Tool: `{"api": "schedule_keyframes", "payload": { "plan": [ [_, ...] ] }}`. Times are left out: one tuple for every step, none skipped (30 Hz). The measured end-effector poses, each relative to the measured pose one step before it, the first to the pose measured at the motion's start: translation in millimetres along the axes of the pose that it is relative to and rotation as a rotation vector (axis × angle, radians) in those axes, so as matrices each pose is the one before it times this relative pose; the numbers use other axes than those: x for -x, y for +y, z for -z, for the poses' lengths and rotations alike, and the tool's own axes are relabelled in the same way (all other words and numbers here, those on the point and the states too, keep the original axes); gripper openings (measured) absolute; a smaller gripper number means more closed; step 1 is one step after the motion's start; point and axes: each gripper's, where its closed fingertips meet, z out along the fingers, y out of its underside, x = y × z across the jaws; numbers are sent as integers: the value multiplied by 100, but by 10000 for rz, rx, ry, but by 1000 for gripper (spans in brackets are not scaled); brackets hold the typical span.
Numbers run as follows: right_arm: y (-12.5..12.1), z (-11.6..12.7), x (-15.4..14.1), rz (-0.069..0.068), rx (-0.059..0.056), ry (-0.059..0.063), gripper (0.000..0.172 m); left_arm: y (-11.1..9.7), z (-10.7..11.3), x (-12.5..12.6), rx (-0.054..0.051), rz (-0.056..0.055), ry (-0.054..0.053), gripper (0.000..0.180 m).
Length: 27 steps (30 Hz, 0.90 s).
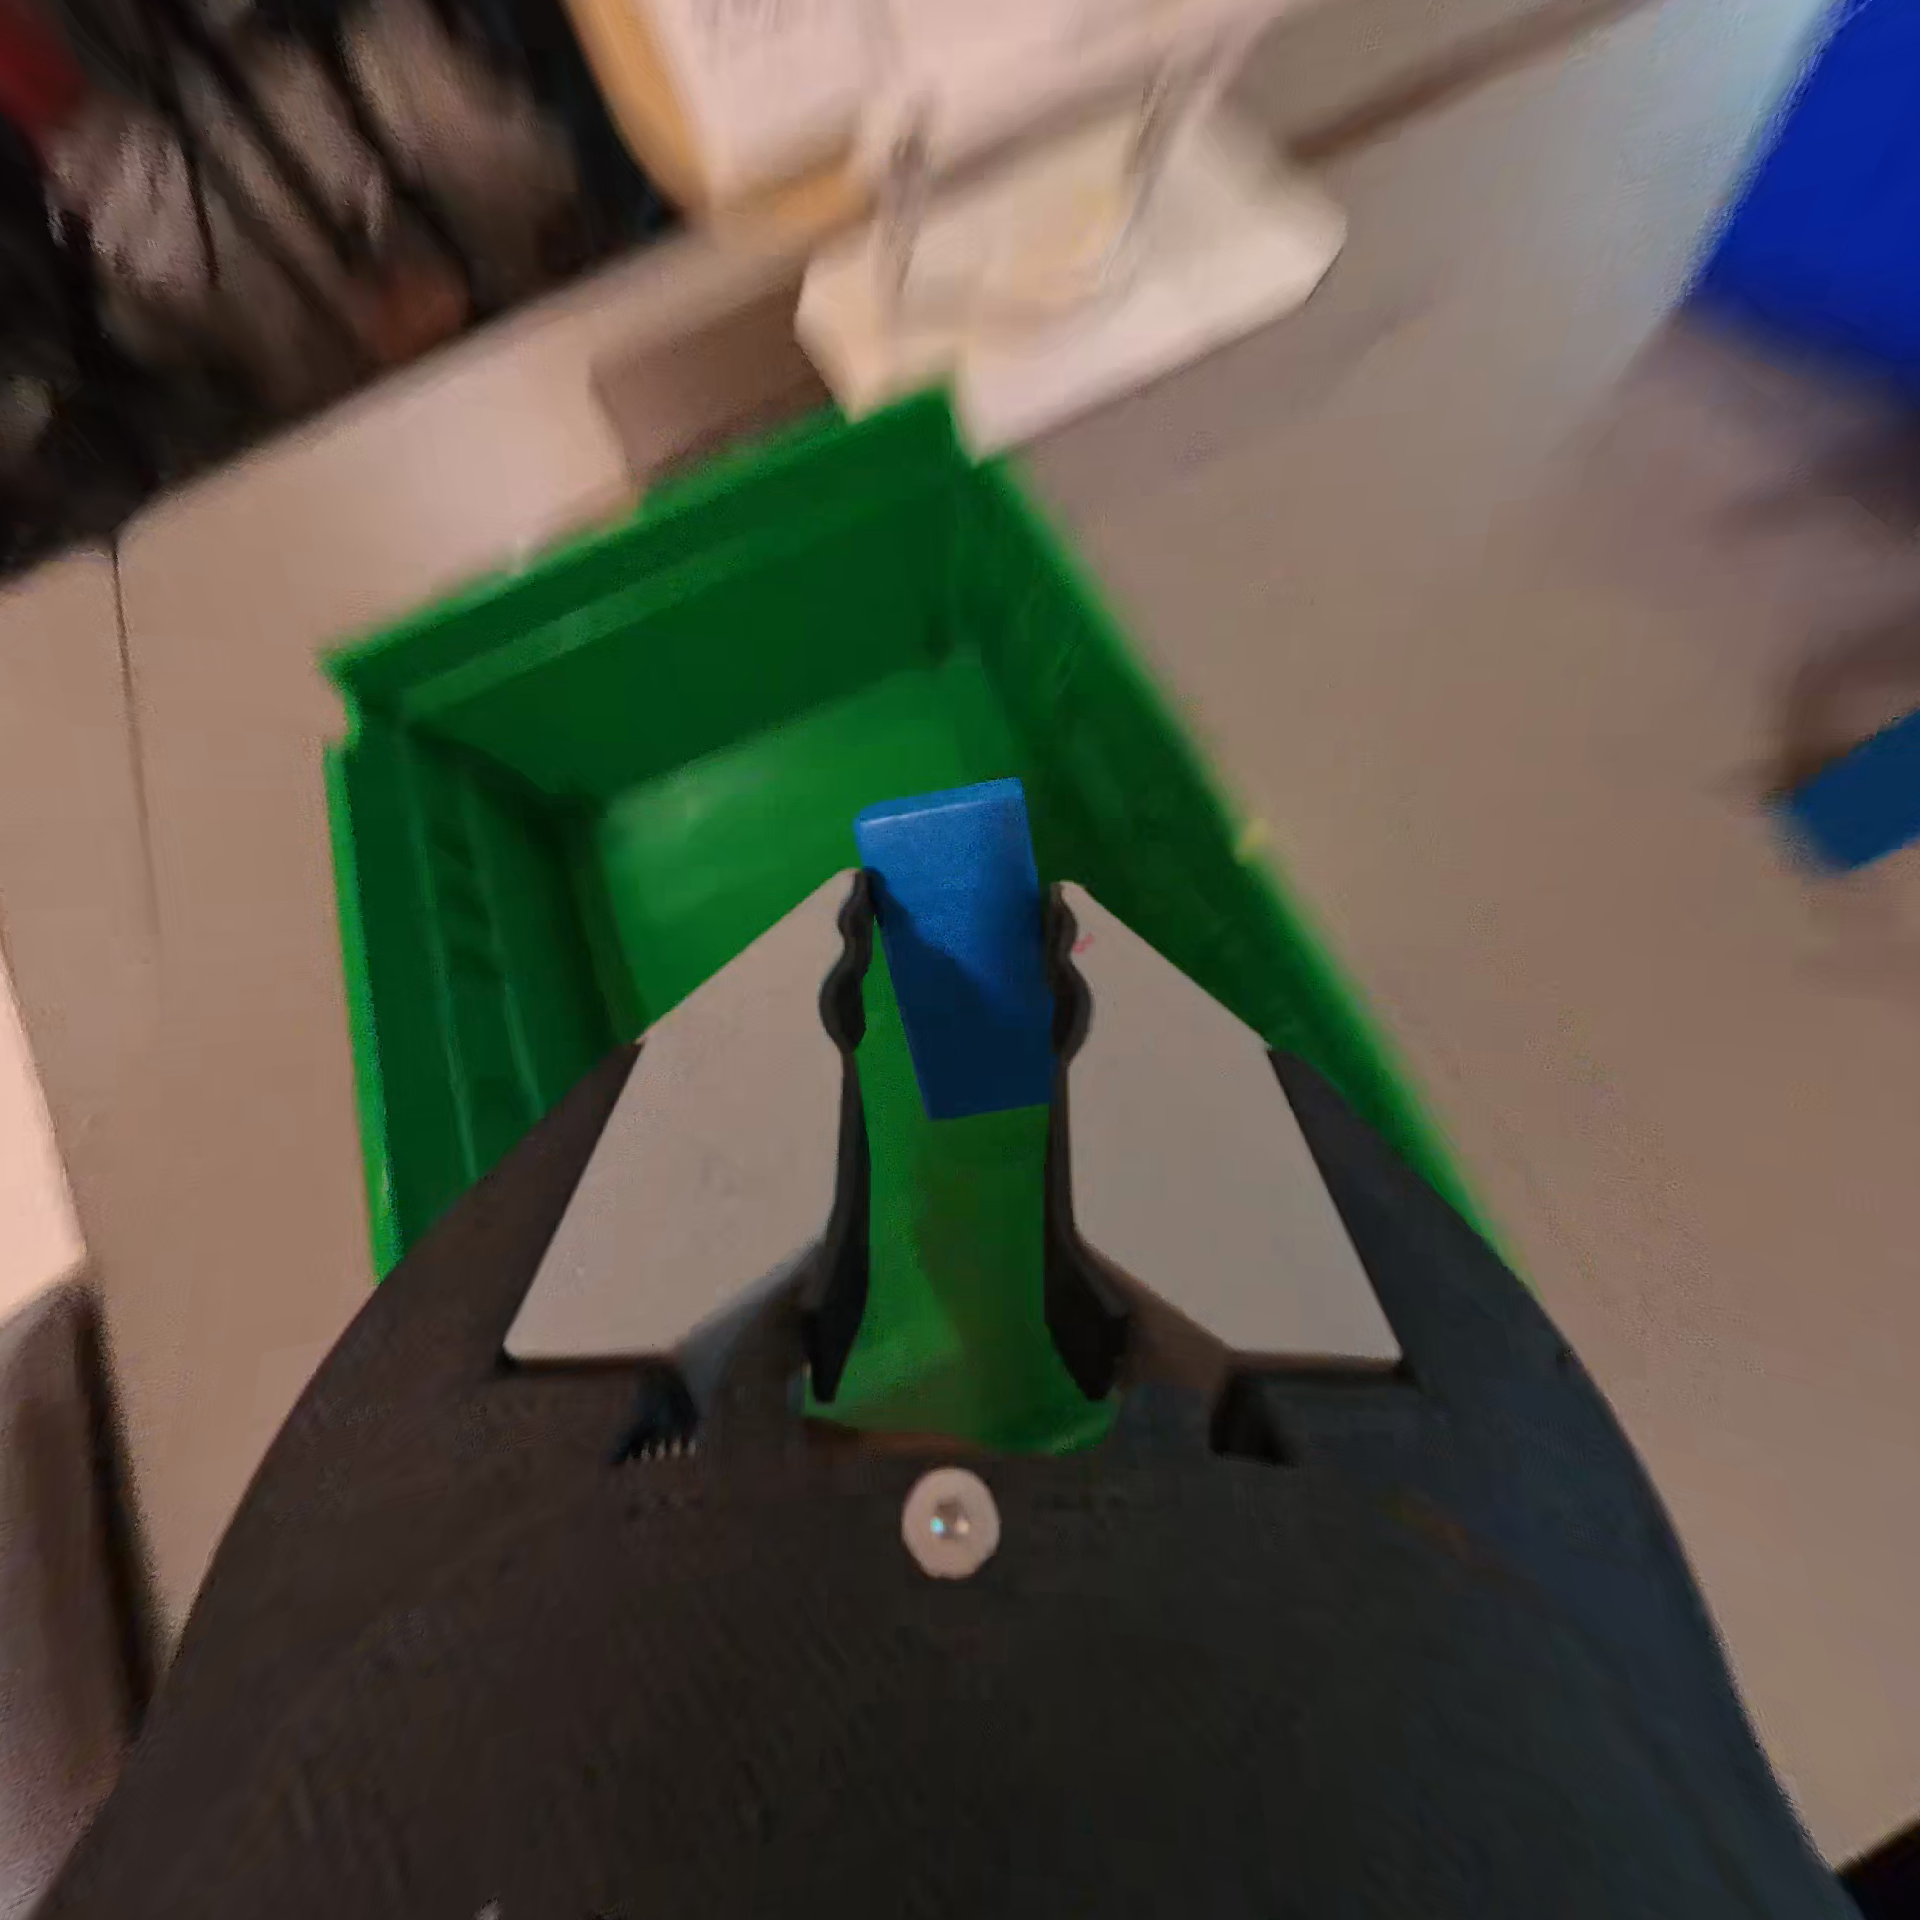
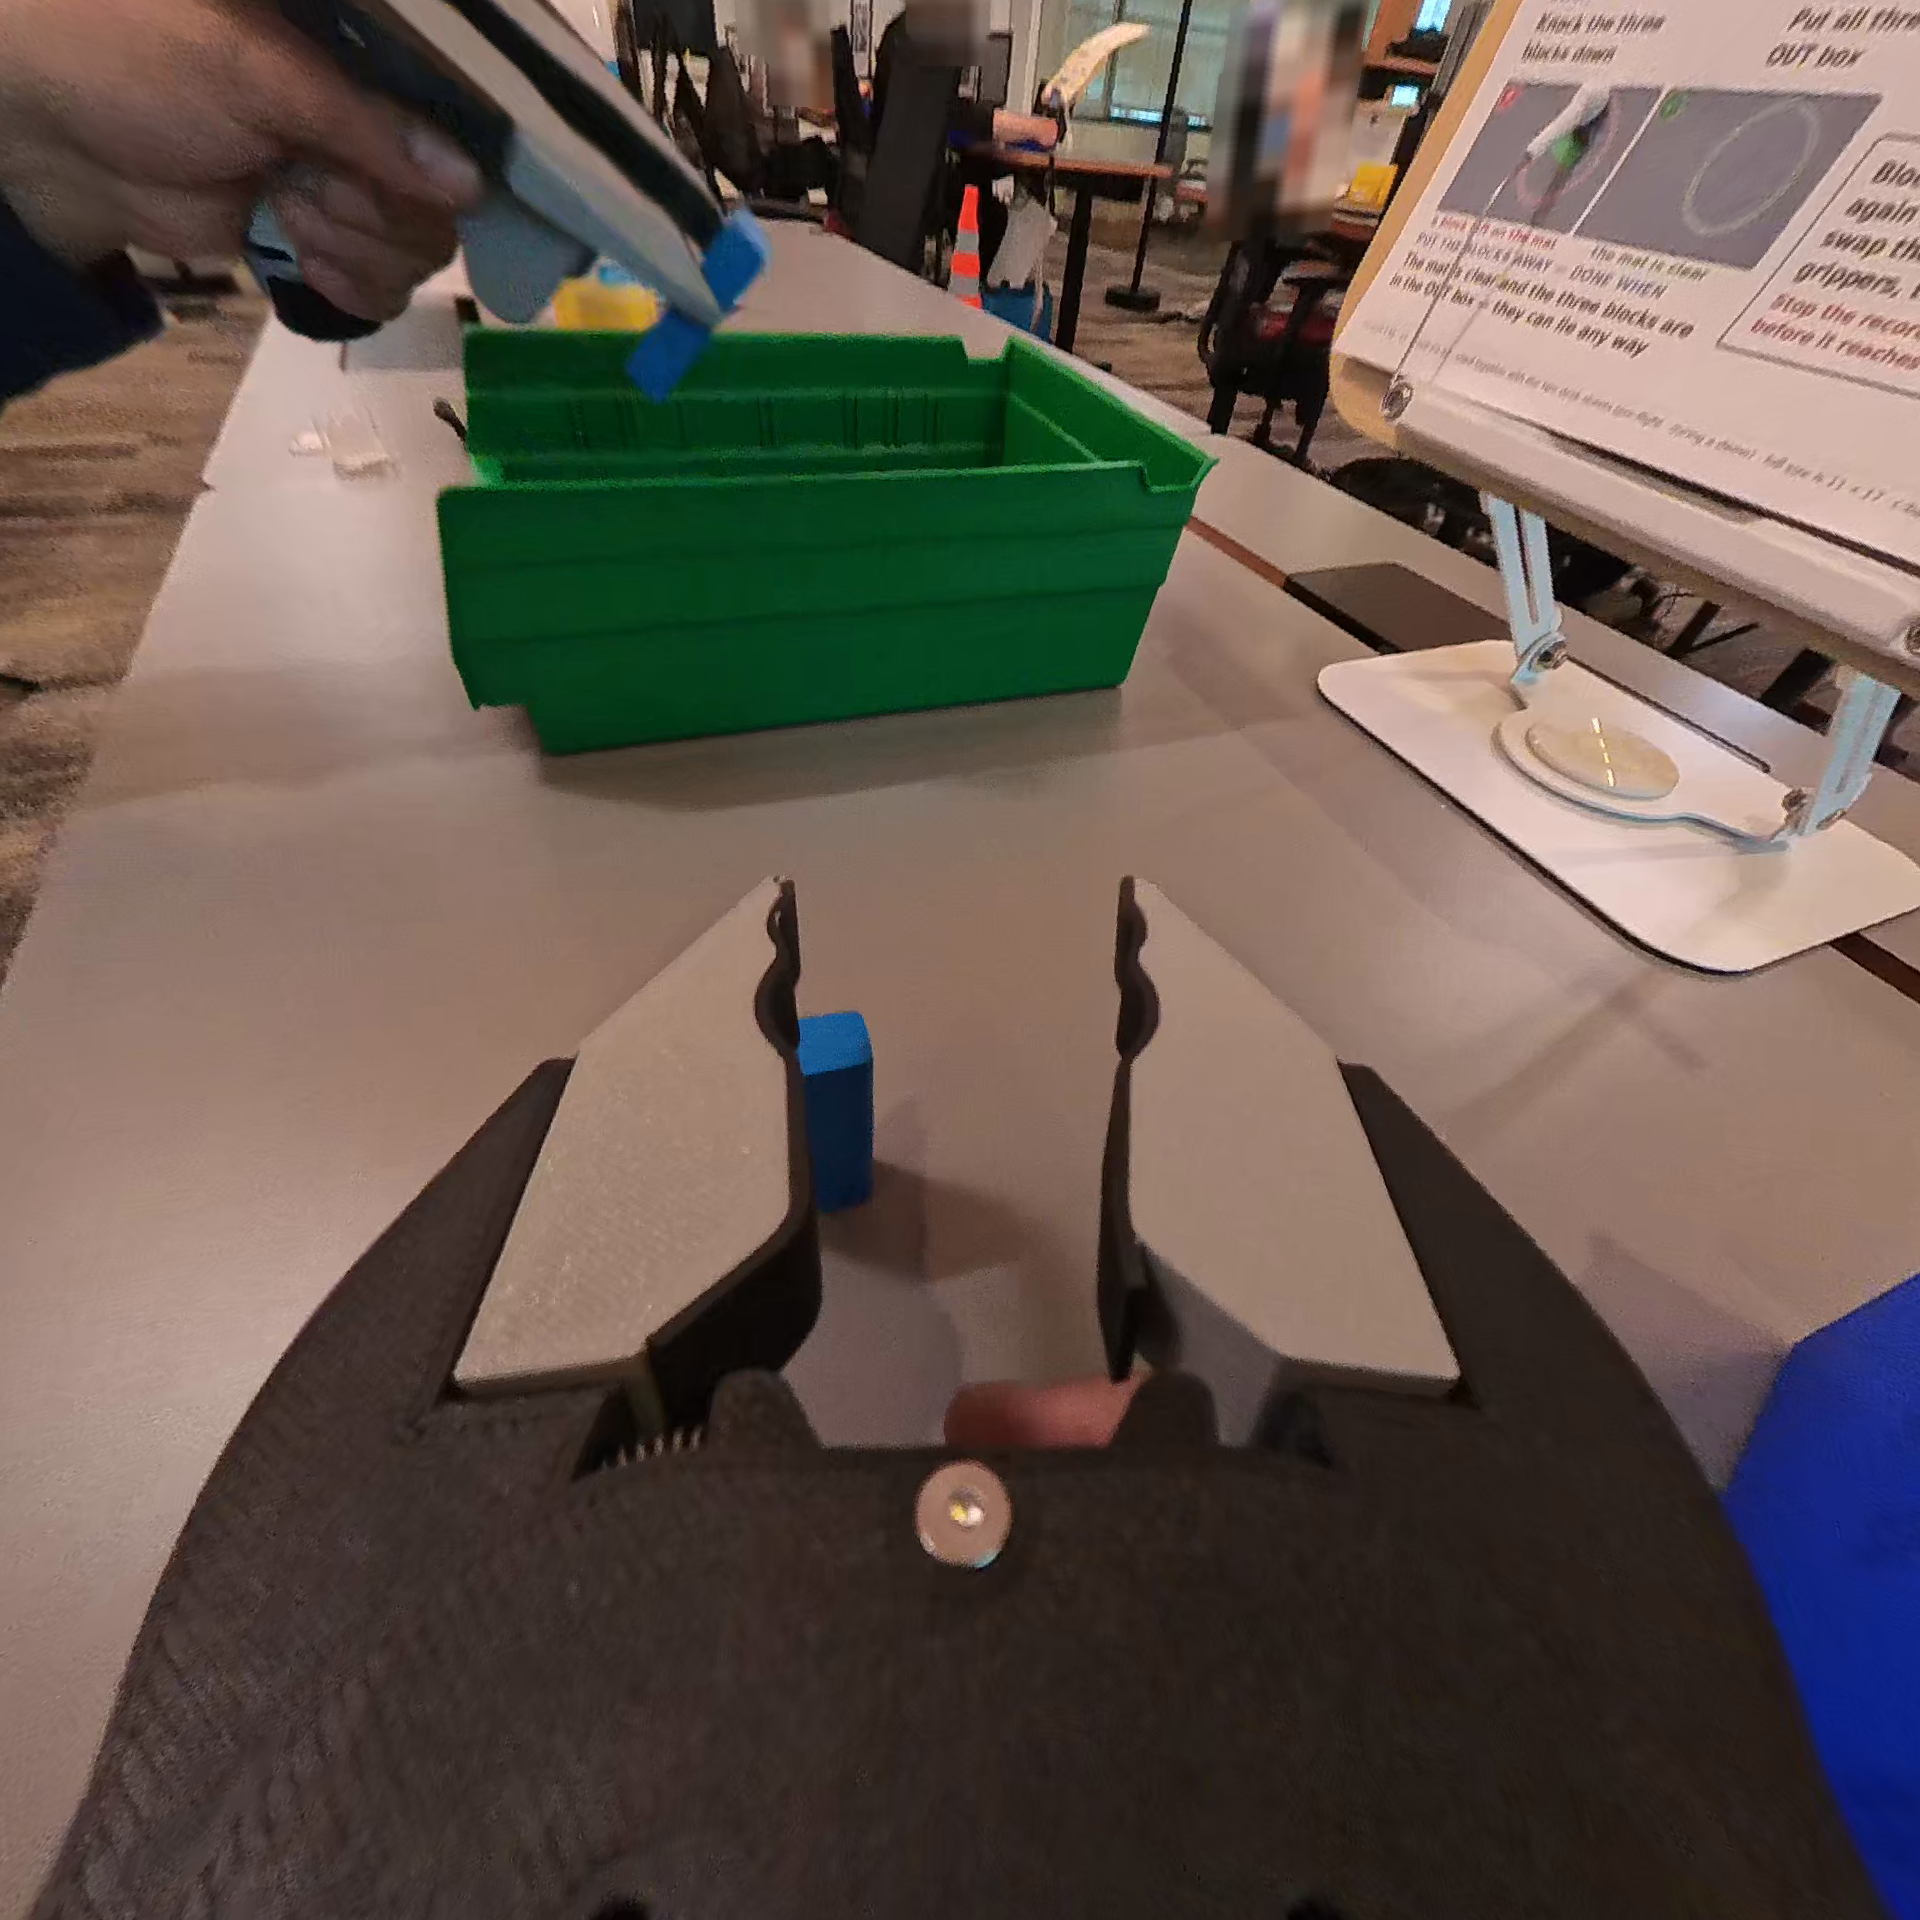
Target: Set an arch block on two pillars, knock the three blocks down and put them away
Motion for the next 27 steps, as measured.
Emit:
{"api": "schedule_keyframes", "payload": {
  "plan": [
    [-344,166,26,-70,-166,-30,58,-2395,1304,-2242,-1156,-38,754,31],
    [-371,159,55,-69,-190,-46,57,-2063,878,-2797,-1002,-113,920,31],
    [-384,170,131,-102,-206,-108,55,-1479,348,-3106,-743,-265,996,31],
    [-360,152,249,-154,-196,-194,54,-837,-194,-2940,-500,-403,867,31],
    [-358,130,343,-191,-192,-260,53,-321,-639,-2510,-352,-460,653,31],
    [-353,112,384,-202,-194,-288,52,90,-956,-2059,-260,-388,489,31],
    [-339,104,436,-189,-192,-307,52,398,-1175,-1643,-207,-183,390,31],
    [-327,89,476,-158,-179,-314,52,643,-1303,-1325,-190,1,356,31],
    [-319,89,459,-103,-167,-276,52,895,-1331,-909,-137,54,243,31],
    [-345,111,351,-31,-175,-184,51,1063,-1257,-409,-76,60,60,31],
    [-327,139,132,32,-170,-33,49,1032,-1076,-137,-91,134,18,31],
    [-198,158,-146,84,-102,151,46,851,-854,-61,-157,243,116,31],
    [-67,165,-289,131,-41,233,43,683,-611,-19,-199,362,240,31],
    [-62,125,-219,111,-49,160,40,440,-369,72,-264,451,299,31],
    [-54,55,-35,35,-41,24,39,133,-132,236,-365,432,220,31],
    [12,-16,122,-32,10,-96,38,-18,64,374,-383,315,97,31],
    [73,-87,158,-64,56,-124,38,-52,181,350,-330,167,37,31],
    [134,-141,136,-51,87,-98,38,-65,245,184,-279,29,57,31],
    [153,-177,154,-7,99,-71,39,12,247,-116,-181,-68,136,31],
    [122,-203,267,23,68,-107,39,186,182,-346,-10,-138,199,31],
    [116,-242,403,1,51,-183,39,329,105,-444,149,-230,193,31],
    [175,-270,464,-25,90,-222,40,327,37,-461,180,-333,142,32],
    [241,-279,451,-2,132,-215,41,172,13,-403,90,-352,87,32],
    [265,-254,402,37,142,-166,42,62,14,-295,11,-264,49,32],
    [246,-237,364,57,138,-142,42,74,1,-161,22,-150,31,32],
    [229,-194,330,59,119,-118,42,95,24,-61,57,-85,16,32],
    [195,-173,248,51,102,-76,41,35,55,86,26,-54,-50,32]
  ]
}}
